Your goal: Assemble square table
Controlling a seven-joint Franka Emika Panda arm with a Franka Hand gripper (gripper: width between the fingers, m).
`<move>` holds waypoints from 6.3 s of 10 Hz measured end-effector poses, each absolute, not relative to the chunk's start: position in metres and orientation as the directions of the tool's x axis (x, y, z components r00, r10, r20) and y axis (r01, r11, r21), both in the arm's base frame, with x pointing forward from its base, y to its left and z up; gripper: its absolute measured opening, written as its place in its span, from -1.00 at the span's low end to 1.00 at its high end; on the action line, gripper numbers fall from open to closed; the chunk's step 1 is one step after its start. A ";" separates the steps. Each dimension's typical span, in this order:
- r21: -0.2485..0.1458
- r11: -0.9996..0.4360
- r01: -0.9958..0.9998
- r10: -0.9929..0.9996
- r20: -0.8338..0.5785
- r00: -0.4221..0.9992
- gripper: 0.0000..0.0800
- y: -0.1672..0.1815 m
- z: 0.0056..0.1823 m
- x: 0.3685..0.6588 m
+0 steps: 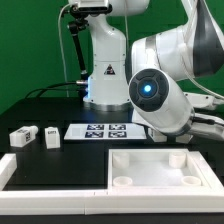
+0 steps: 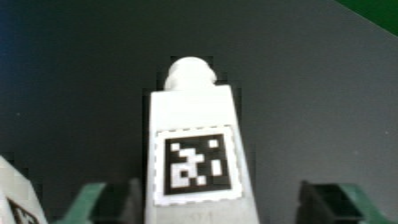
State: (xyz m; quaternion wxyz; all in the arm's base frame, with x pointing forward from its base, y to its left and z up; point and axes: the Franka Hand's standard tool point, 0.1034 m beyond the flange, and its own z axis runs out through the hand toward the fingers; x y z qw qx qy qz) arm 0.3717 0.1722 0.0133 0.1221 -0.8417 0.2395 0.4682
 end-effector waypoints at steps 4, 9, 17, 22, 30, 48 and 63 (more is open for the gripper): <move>0.018 -0.855 -0.518 -0.289 -0.847 0.447 -0.28 0.172 0.013 0.372; 0.018 -0.855 -0.518 -0.289 -0.847 0.447 -0.27 0.172 0.013 0.372; -0.063 -0.847 -0.528 -0.310 -0.749 0.586 -0.27 0.135 0.116 0.419; -0.085 -0.911 -0.403 -0.337 -0.412 0.847 -0.27 0.113 0.171 0.462; -0.103 -0.964 -0.244 -0.262 0.238 0.935 -0.27 0.131 0.178 0.548; -0.083 -0.996 -0.033 -0.063 0.387 0.920 -0.27 0.119 0.127 0.622; -0.129 -0.990 -0.057 -0.107 0.427 0.898 -0.27 0.122 0.101 0.617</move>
Offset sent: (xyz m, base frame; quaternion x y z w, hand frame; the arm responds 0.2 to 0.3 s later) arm 0.0000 0.0000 0.0000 0.0000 0.0000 0.0000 1.0000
